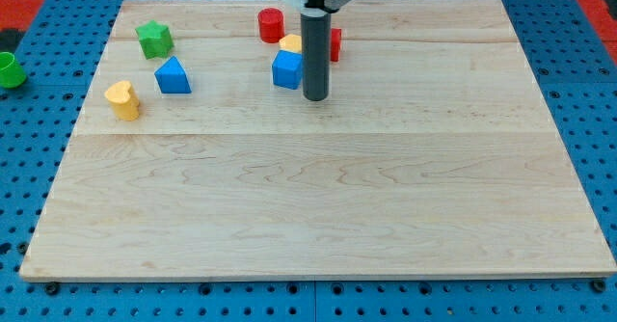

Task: Push blue cube towards right

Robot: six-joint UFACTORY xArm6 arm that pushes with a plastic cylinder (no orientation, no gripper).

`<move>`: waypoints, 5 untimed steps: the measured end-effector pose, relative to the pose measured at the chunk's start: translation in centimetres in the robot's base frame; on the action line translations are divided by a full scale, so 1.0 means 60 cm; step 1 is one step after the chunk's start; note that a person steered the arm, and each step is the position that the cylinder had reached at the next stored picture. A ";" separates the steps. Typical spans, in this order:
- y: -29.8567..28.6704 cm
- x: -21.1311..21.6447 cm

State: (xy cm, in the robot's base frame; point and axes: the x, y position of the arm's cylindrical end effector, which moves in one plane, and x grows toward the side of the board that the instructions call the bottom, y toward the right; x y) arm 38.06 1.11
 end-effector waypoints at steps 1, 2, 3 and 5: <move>0.000 -0.005; 0.001 -0.005; -0.009 -0.005; -0.081 -0.005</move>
